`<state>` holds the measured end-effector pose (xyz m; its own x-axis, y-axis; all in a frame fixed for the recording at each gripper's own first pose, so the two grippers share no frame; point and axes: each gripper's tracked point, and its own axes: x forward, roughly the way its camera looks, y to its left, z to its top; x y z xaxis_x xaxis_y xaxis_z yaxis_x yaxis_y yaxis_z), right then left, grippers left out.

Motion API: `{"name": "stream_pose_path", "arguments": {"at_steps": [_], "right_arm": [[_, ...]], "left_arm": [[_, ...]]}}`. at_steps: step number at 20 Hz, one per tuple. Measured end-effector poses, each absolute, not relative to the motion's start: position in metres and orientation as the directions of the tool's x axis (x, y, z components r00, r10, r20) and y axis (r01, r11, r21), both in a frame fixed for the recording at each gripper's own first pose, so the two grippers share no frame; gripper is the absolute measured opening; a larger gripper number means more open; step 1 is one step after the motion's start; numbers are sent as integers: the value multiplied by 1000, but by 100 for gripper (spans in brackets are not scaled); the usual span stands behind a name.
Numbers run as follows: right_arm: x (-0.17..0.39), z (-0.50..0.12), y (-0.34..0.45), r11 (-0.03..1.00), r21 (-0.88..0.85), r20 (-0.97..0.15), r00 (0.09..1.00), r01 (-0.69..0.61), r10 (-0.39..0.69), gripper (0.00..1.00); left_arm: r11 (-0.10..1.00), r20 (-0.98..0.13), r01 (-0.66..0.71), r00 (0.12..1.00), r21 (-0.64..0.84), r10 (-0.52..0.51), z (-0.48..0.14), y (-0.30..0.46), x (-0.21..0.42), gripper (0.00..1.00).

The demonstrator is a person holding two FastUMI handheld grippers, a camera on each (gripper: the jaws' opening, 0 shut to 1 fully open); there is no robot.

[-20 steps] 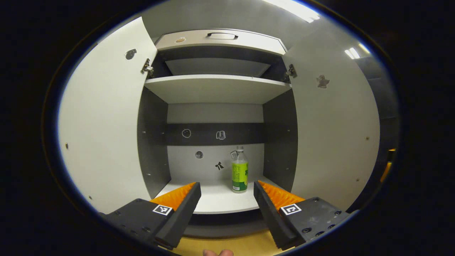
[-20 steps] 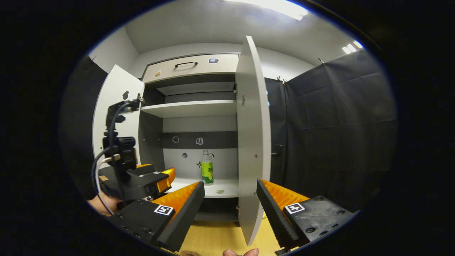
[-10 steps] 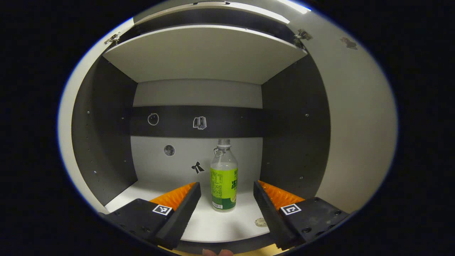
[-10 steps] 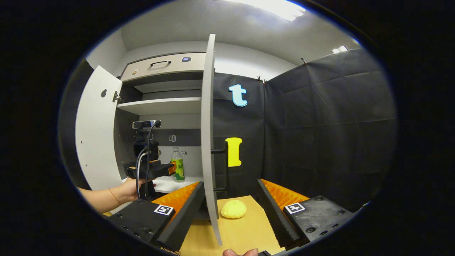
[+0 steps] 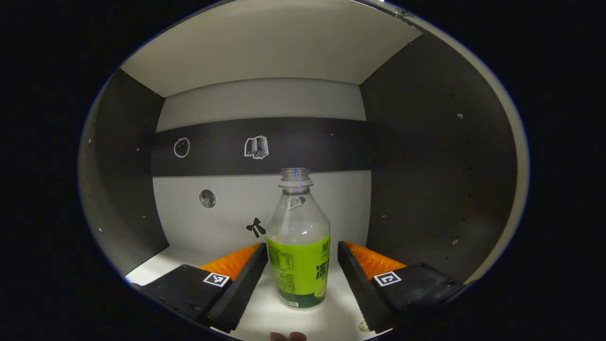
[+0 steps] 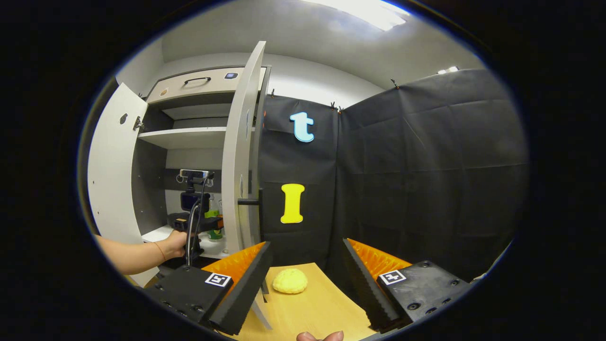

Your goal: Grasp the bottle in the cabinet with the left hand and place it on the coaster, then close the right door with the right hand and the left door with the left hand.

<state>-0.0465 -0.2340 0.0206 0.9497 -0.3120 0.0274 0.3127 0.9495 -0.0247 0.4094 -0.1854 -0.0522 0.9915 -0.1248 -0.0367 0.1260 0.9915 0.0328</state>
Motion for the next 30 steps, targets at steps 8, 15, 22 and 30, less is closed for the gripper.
{"name": "stream_pose_path", "arguments": {"at_steps": [8,15,22,30], "right_arm": [[-51,17,-250,941,-15,19,941,338,-338,97],[-51,12,-244,952,11,13,952,306,-306,97],[-56,12,-237,963,14,18,963,269,-269,97],[-65,16,-225,972,6,24,972,234,-234,97]], "left_arm": [[991,-50,134,990,19,-133,-50,-187,406,78],[985,39,167,985,40,-168,-10,-167,319,77],[980,84,199,977,-11,-198,-3,-137,199,77],[985,110,173,979,17,-174,-59,-107,76,77]]}}
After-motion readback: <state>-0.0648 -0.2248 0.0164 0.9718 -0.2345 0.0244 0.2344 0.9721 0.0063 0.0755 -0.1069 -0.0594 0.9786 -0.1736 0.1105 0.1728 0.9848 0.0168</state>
